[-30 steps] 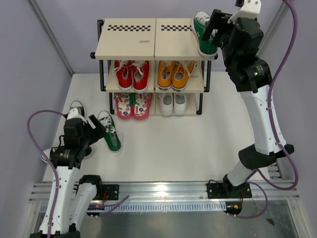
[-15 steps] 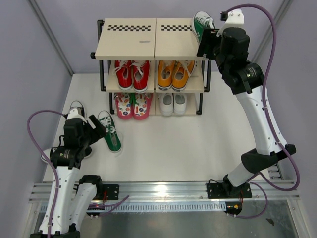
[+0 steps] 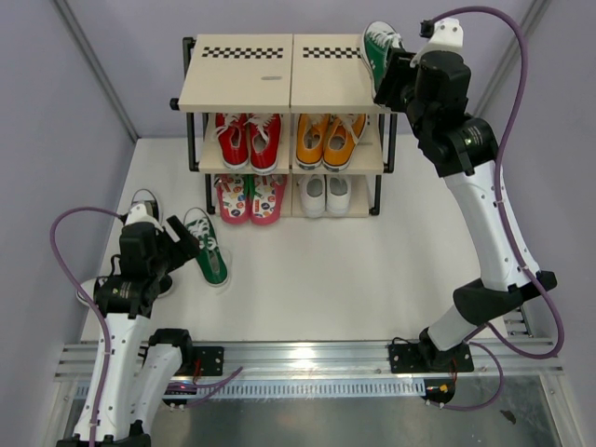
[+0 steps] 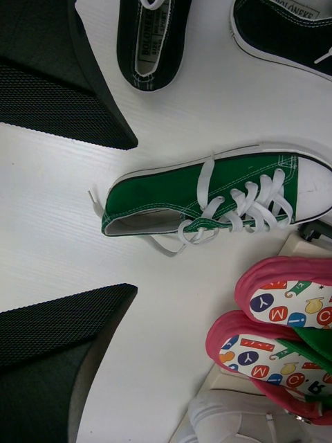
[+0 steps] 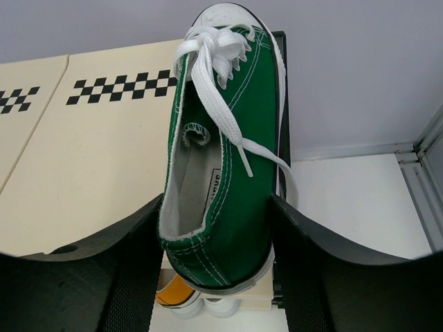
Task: Place and organize the shoes onto the shoe shelf
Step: Place the shoe at the shoe shelf.
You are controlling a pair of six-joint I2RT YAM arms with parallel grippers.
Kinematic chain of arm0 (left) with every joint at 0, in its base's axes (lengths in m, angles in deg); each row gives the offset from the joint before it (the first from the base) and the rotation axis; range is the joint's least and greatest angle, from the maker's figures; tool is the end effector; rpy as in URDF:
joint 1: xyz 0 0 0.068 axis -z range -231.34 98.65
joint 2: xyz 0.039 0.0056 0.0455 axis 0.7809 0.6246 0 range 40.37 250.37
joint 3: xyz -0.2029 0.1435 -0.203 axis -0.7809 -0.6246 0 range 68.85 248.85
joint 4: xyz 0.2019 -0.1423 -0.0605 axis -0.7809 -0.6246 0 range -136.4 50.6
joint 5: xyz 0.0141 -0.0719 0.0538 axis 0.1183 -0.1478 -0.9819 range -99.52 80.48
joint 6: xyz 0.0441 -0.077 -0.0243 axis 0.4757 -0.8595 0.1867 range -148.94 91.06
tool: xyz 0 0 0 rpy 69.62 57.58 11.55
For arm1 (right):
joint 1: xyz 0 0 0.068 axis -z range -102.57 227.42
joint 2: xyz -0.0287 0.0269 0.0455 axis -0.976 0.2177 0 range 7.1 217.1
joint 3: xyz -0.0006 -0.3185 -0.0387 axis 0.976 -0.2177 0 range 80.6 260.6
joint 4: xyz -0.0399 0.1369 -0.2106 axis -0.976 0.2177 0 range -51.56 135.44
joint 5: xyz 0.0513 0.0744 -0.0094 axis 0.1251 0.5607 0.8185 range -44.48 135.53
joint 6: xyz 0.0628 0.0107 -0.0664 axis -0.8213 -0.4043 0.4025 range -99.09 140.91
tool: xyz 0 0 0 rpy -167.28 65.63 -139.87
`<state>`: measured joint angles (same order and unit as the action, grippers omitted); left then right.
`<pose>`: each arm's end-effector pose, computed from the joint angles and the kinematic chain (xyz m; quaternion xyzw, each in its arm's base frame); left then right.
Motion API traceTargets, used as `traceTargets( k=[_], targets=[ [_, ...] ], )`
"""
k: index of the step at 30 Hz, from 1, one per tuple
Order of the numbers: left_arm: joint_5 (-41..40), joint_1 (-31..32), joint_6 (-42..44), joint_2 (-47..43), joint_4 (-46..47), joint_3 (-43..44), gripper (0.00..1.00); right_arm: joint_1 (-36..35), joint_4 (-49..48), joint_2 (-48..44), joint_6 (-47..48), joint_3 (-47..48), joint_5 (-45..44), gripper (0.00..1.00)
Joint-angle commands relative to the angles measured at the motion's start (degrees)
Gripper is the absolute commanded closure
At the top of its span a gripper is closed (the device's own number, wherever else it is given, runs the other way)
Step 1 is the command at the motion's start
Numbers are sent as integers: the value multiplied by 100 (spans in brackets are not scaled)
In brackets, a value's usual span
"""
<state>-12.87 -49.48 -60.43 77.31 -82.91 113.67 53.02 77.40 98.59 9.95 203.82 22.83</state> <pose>0.1237 0.0008 0.3027 -0.2402 0.8562 -0.1061 0.4449 0.3297 0.1146 0.5837 0.0430 0.7458 0.0562 0.6624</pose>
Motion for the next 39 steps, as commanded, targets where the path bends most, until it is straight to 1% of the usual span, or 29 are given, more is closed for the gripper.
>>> traceTargets(
  k=[1,7,18,19,20,22,23,27,29,32,33,35,36,38,39],
  targets=[
    [98,6,20,-83,158,-26,18,-12,-266,-17,-275,334,169,39],
    [107,6,20,-118,167,-17,18,-12,-73,194,-512,694,178,40],
    [160,6,37,-118,185,-26,18,-21,-3,256,-583,475,222,39],
    [151,6,37,-109,185,-34,18,-21,41,247,-565,475,248,38],
    [151,6,37,-109,185,-26,18,-21,50,247,-556,466,361,31],
    [151,6,37,-92,185,-34,18,-12,94,212,-504,457,450,24],
    [142,-2,37,-83,185,-26,18,-12,129,160,-495,475,485,18],
    [107,6,28,-30,185,-26,18,-12,374,-60,-328,642,573,11],
    [-33,-2,2,23,185,-34,18,-21,507,-287,-205,730,626,11],
    [-121,-2,-59,128,167,-43,19,-21,718,-665,-100,450,688,10],
    [-139,6,-68,154,158,-35,20,-12,701,-1015,-82,283,766,10],
    [-157,6,-103,242,184,-43,20,-21,613,-1403,-20,-401,924,10],
    [-174,-2,-121,286,185,-43,21,-21,500,-1805,41,-952,1125,10],
    [-174,6,-156,365,193,-35,21,-21,341,-2212,50,-1570,1302,10],
    [-174,6,-182,461,193,-35,23,-21,140,-2414,50,-2260,1399,10]
  ],
)
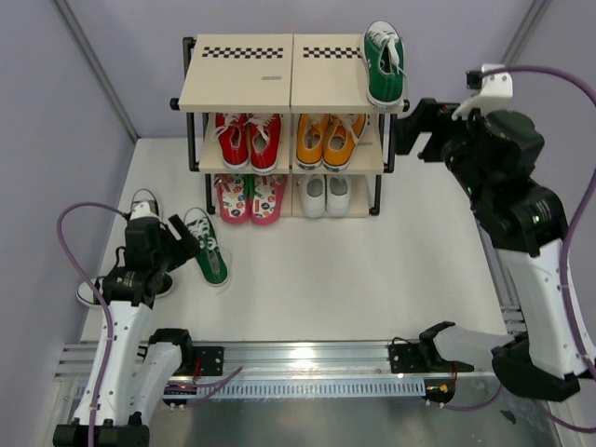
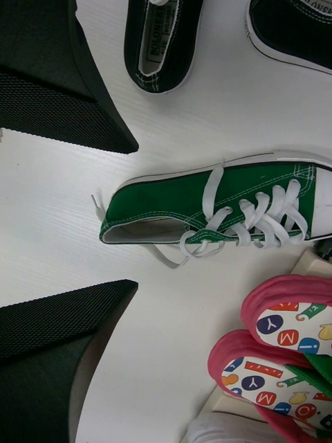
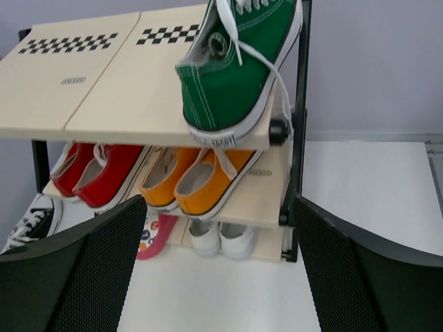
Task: Place and organize the shoes onto the shoe shelf
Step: Place the shoe at the shoe shelf.
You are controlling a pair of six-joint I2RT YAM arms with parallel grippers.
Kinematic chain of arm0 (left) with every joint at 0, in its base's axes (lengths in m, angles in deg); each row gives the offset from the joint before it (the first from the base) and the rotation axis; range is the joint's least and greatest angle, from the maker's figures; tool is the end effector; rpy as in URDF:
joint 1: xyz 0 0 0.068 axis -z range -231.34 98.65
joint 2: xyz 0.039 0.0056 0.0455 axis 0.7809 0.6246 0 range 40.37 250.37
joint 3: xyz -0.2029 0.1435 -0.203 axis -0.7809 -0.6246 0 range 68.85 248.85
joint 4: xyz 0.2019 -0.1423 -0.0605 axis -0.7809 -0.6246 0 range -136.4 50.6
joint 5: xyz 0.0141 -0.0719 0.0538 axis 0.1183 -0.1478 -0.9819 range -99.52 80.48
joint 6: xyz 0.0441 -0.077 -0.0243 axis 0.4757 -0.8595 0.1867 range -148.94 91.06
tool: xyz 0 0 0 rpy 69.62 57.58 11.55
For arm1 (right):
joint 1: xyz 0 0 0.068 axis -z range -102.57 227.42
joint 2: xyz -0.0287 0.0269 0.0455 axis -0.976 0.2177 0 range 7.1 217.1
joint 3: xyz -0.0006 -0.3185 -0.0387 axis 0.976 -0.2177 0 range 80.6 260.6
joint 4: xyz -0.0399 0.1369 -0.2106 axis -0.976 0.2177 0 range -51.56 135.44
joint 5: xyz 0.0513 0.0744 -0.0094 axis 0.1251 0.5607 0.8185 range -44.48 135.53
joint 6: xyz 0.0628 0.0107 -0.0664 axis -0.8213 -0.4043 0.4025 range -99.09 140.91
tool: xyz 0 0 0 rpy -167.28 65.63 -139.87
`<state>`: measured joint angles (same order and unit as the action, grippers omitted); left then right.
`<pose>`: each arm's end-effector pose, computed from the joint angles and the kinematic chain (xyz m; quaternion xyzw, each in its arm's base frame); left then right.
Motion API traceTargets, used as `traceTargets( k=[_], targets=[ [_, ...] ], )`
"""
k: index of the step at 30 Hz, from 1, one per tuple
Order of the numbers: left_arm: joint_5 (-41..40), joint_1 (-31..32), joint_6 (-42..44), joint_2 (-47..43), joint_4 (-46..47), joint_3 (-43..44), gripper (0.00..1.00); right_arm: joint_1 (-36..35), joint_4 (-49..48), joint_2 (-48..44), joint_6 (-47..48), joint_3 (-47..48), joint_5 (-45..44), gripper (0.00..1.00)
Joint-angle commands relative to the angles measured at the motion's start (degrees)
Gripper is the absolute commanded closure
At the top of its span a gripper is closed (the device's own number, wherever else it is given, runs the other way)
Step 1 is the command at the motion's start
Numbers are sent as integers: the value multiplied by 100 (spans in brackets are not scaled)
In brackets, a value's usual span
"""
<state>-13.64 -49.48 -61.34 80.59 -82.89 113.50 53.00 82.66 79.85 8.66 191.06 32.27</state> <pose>0.1343 0.0016 0.2955 -0.2525 0.8663 -0.0956 0.4202 0.2188 0.0785 0.5879 -0.0022 0.7451 0.1263 0.6548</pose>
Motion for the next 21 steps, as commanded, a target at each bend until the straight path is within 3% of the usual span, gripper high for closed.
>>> traceTargets(
  k=[1,6,9,16,21],
  targets=[
    [-89,6,-169,195,200,-8,24,-18,-519,-943,179,-1339,630,10],
    [-27,15,-661,704,314,-193,33,-10,-1564,-2044,-40,-3745,1061,10],
    [-71,6,-680,925,332,-184,42,-10,-1837,-2414,-269,-4669,1246,10],
    [-300,68,-653,1136,332,-263,49,-18,-1874,-2547,-585,-5675,1080,10],
    [-904,884,-1100,1487,657,-456,47,-10,-1970,-2573,-621,-6061,983,10]
  ],
)
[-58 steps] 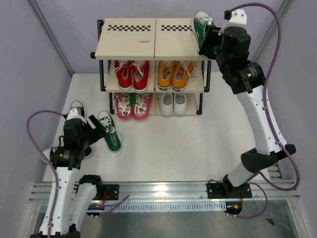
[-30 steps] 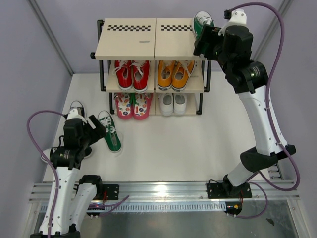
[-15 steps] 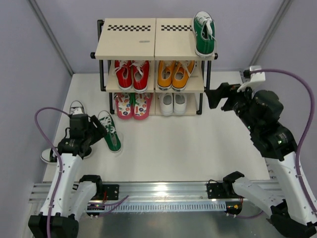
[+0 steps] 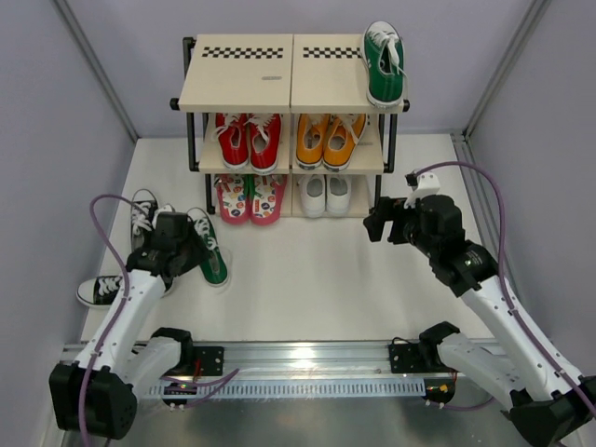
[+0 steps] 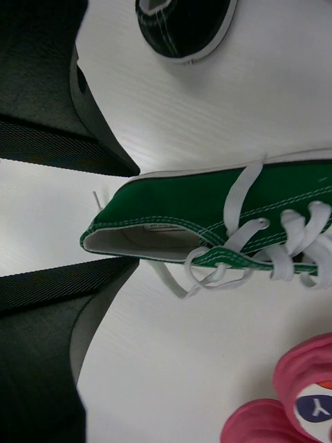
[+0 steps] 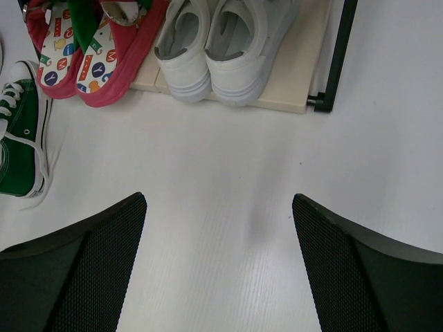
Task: Place and organize the shoes onto the shoe shelf
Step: Place the shoe at the shoe shelf, then pick up the shoe at the center of the board.
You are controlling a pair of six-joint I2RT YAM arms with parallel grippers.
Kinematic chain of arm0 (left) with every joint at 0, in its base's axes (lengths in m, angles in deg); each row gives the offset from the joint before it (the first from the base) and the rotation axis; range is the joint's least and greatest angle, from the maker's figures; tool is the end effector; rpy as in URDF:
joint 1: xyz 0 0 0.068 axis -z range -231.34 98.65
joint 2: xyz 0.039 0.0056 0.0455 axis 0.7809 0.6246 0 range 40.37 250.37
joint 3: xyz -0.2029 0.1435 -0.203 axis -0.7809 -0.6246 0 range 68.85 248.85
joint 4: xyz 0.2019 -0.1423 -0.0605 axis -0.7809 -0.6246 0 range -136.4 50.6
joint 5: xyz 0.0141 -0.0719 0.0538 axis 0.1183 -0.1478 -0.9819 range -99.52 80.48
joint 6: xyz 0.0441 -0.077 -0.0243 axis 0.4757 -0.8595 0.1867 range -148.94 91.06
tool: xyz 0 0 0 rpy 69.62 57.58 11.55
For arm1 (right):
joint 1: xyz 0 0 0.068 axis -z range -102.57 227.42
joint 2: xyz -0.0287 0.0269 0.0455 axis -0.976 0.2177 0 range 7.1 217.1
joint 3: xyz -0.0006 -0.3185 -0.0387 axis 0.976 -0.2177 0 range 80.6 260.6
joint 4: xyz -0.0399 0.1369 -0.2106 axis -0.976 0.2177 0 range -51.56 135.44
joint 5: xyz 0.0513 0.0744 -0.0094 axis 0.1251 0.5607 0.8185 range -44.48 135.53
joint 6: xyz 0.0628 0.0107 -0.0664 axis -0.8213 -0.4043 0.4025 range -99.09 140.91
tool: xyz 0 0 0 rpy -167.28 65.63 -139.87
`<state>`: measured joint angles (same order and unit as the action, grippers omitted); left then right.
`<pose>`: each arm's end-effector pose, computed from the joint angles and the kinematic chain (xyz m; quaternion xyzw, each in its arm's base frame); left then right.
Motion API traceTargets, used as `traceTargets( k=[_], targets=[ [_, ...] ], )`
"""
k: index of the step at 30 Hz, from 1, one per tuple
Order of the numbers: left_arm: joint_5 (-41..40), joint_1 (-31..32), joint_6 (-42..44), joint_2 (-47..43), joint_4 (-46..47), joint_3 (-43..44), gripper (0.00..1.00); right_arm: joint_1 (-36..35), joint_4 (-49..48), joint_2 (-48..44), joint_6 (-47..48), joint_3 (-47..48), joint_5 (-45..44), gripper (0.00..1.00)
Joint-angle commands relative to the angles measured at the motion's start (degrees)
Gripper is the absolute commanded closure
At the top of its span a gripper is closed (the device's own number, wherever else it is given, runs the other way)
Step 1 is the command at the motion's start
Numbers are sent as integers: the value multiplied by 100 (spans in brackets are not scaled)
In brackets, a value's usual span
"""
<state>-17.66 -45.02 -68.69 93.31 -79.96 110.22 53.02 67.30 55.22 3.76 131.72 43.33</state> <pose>0.1716 -0.0072 0.2518 -0.2934 0.8970 -0.0649 0.3241 0.1703 0.0738 0.3508 -0.0435 0.8462 0.1731 0.5021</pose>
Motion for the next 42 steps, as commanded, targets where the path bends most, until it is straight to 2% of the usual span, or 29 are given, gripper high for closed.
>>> traceTargets(
  k=[1,3,10,20,30,33,36,37,39,42],
  targets=[
    [-556,579,-463,303,373,-146,47,-12,-425,-101,-114,-154,-114,10],
    [-679,807,-586,540,443,-225,46,-12,-347,-75,-96,-207,-132,9],
    [-1189,826,-754,524,470,-392,47,-21,-161,-153,-113,-374,-317,9],
    [-777,826,-789,927,1181,-770,51,-21,-258,66,-210,-418,-264,9],
    [-1172,826,-701,1270,1322,-884,55,-12,-364,215,-316,-383,-27,9],
    [-1207,826,-710,1306,1322,-876,61,-12,-399,286,-359,-374,96,9],
    [-1225,826,-736,1210,1261,-858,79,-12,-443,356,-395,-391,132,9],
    [-1216,826,-736,1166,1235,-832,90,-12,-452,382,-403,-400,358,9],
    [-1268,826,-745,999,1016,-718,100,-21,-469,418,-403,-418,378,9],
    [-1514,826,-868,744,577,-551,100,-21,-478,505,-412,-427,378,9]
  ],
)
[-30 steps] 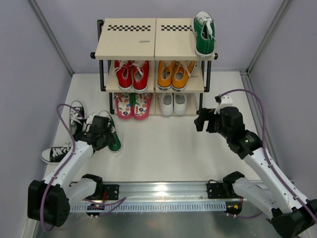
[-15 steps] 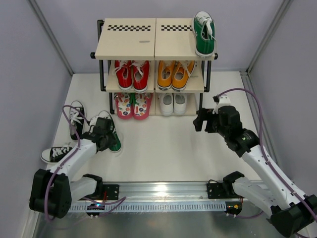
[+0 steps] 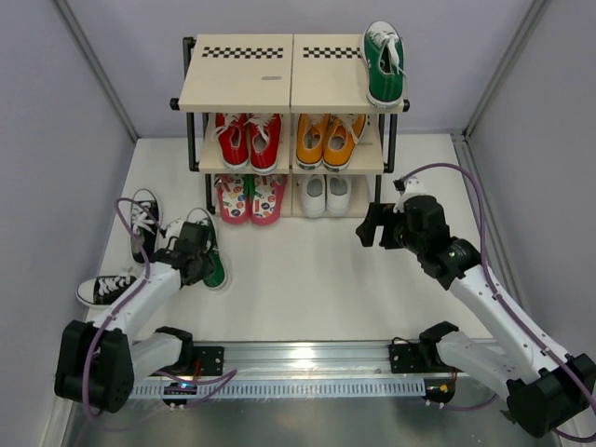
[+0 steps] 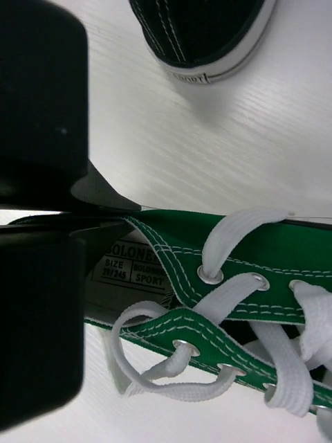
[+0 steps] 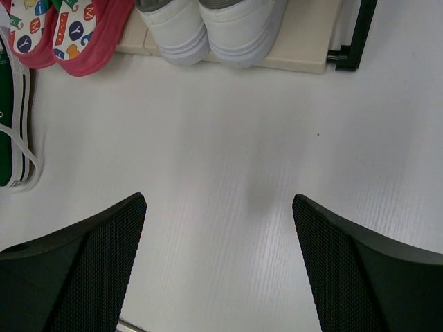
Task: Place and organize the shoes onto the shoe shelf
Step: Pick up the shoe at the center of the board.
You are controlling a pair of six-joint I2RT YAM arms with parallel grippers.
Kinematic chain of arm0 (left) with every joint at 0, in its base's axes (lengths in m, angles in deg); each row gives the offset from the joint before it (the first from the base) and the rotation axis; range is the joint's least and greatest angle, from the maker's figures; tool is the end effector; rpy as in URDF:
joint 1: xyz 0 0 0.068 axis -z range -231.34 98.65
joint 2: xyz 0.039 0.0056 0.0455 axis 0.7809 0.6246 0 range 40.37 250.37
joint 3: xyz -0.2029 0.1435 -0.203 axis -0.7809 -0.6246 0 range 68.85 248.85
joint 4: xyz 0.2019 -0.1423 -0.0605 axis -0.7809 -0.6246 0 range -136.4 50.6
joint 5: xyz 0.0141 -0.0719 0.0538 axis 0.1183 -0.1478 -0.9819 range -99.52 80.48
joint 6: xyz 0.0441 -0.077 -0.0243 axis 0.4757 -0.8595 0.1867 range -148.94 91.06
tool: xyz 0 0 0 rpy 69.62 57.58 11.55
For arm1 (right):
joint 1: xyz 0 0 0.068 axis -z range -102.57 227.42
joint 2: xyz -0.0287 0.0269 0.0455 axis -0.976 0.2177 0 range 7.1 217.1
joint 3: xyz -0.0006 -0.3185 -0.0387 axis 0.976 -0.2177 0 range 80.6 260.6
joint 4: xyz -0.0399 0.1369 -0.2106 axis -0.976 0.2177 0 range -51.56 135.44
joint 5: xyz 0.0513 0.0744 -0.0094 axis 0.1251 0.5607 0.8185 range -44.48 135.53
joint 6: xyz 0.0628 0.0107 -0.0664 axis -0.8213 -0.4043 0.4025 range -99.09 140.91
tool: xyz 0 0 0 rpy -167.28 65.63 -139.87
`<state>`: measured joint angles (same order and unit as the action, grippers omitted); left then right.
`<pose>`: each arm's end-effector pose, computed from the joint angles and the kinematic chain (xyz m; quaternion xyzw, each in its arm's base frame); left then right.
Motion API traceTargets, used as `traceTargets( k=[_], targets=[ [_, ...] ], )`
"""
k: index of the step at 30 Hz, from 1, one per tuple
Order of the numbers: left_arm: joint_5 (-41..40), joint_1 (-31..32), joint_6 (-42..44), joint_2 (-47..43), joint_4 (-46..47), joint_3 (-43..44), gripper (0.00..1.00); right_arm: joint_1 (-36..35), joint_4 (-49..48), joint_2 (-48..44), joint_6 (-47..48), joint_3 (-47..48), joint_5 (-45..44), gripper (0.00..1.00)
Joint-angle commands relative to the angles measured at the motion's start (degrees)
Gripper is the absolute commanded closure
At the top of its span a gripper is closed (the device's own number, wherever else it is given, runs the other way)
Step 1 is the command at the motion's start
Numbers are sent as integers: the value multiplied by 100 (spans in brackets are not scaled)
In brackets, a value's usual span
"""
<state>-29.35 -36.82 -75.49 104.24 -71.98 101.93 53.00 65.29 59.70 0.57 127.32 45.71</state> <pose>0.1857 -0.0191 0.1893 -0.3025 0.9105 0.0291 0.2805 0.1854 0.0845 0.3131 -0.0321 0.8771 0.1838 0.4426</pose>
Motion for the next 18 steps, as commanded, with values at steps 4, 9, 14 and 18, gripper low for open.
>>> traceTargets(
  k=[4,9,14,18],
  targets=[
    [-740,-2,-355,-954,-818,532,100,-18,-329,110,-251,13,297,9],
    [-1109,-2,-548,-1465,-1426,998,100,-18,-391,49,-278,-40,290,9],
    [-1443,-2,-645,-1940,-2014,1586,100,-10,-391,128,-313,-31,201,9],
    [-1681,-2,-672,-2318,-2367,2008,100,-10,-435,119,-357,-49,105,9]
  ],
)
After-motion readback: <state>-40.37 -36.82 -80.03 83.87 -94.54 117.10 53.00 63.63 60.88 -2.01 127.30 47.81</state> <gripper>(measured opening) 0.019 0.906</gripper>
